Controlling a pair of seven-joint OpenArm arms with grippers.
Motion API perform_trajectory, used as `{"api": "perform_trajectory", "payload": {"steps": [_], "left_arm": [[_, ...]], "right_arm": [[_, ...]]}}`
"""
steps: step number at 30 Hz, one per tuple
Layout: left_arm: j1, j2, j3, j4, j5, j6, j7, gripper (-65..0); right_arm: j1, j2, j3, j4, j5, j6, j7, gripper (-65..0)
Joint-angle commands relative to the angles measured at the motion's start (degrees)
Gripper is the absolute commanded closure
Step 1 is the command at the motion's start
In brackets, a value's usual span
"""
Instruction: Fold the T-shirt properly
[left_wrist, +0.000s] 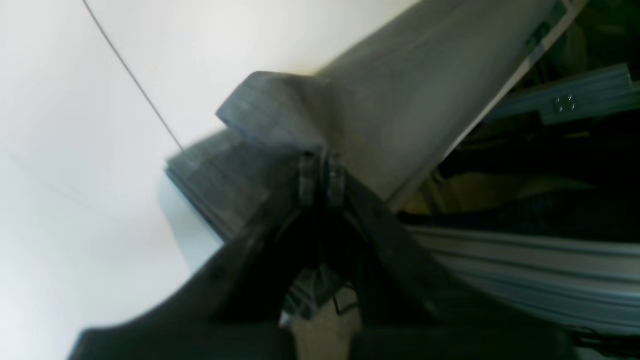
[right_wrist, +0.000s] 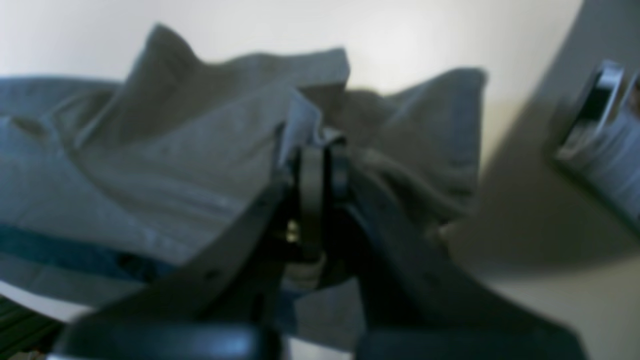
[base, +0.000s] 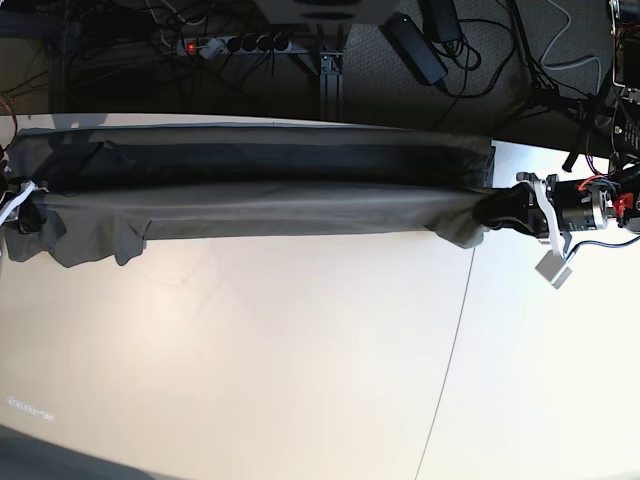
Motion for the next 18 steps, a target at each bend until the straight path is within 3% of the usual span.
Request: {"api": "perform_trajectory", "payload": {"steps": [1,7,8,10,12,18], "left_arm": [[-0.57,-1.14,-0.39,0.83,-1.62,-0.03,-0.96,0.0],[0.02,-0.81,-0.39,0.83,-2.21,-0.03,-1.95,0.0],[0.02,-0.83,-0.39,0.83,-2.21,-0.03,-2.43,0.0],[0.02,-0.79,-0.39,0.83,-2.19,-0.03,-2.75,0.0],[0.02,-0.68,-0.39,0.83,-2.03,-0.03,-2.73,0.0],[0.07,-0.7,-0.39,0.83,-1.73,-0.03,-2.71,0.0]], "right_arm": [[0.31,1.36,0.85,0.7,0.48,4.39,1.05,0.0],[0.26,-2.1,0.83,-0.57,0.2,4.39,-1.31,0.0],[0.24,-2.62,0.83,-0.79,-0.04,4.42,-1.29,-5.1],[0.13,-3.67,0.83,-0.9,-0.44,4.37,-1.36,-27.8],[0.13,-4.2,0.85,-0.87,-0.39,4.35,-1.22,-39.6],[1.66,-4.28,2.34,-0.77,-0.17,4.28,1.97,-40.1]]}}
